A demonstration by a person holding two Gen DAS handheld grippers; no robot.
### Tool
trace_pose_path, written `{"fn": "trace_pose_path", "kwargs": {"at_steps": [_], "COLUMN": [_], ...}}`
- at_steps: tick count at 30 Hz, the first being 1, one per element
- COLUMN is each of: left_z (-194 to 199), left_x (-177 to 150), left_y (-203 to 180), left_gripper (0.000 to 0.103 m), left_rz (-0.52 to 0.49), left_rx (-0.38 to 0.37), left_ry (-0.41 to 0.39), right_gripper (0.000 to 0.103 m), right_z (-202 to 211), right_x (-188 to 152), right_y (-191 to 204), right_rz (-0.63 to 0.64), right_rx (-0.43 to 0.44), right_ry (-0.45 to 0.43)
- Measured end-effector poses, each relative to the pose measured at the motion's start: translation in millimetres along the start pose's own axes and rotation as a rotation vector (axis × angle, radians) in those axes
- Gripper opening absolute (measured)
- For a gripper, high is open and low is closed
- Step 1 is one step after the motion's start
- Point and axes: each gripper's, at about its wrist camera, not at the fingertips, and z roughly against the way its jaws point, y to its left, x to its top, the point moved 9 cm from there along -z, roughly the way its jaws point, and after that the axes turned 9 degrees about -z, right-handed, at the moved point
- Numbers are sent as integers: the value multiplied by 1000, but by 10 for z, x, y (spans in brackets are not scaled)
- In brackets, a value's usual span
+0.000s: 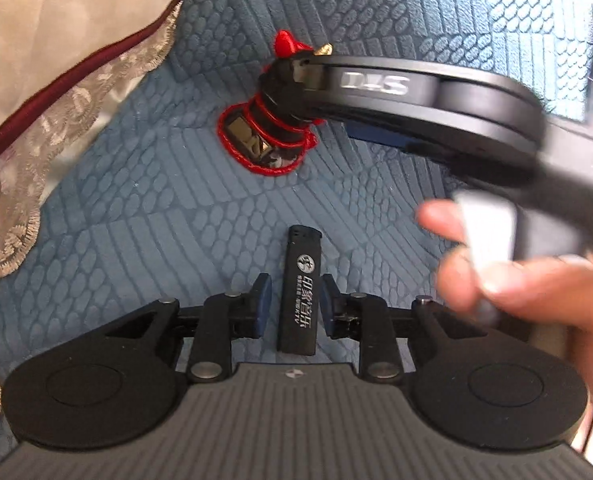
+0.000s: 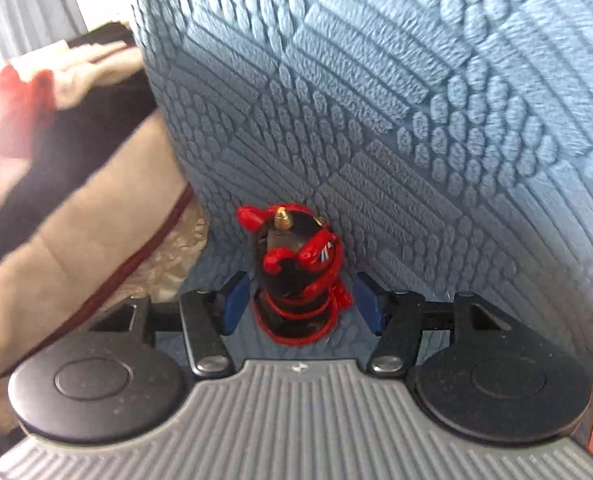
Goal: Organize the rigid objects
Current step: 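Grasp the red-and-black figurine with the right gripper while the left gripper holds the USB stick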
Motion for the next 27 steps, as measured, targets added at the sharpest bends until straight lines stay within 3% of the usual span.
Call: {"fn": "trace_pose_path", "kwargs": {"at_steps": [7,13,18,22,23,24,25,26,27], "left_z": [-13,14,13,18,17,18,18,16,15], "left_x": [0,5,-2,-41,-55,-70,-81,-92,-101], "left_y": [-5,24,-6,-96,-129,-161,-194,-224,-255], "left_gripper": [30,30,30,30,32,34,40,42,43], "left_rz": [-5,-15,-45,-111,-128,-144,-162,-183,-205], "left_rx": [1,1,20,57,60,60,62,69,82], "left_ry": [3,5,-2,-19,-20,-22,-28,-33,-39], "right_gripper": [57,55,47,42,40,31,5,1,6], "right_z": [-227,-209,-29,198,246,302,370,443,514], "right_x": [-12,8,55,66,59,50,58,72,88], "right_y": [66,99,-10,-237,-290,-351,-393,-431,-460], "right_rz": [48,57,92,38,30,24,17,11,2], "right_rx": [37,18,-80,-137,-154,-169,-182,-195,-196], "right_ry": [22,20,10,-2,0,0,-11,-23,-34]}}
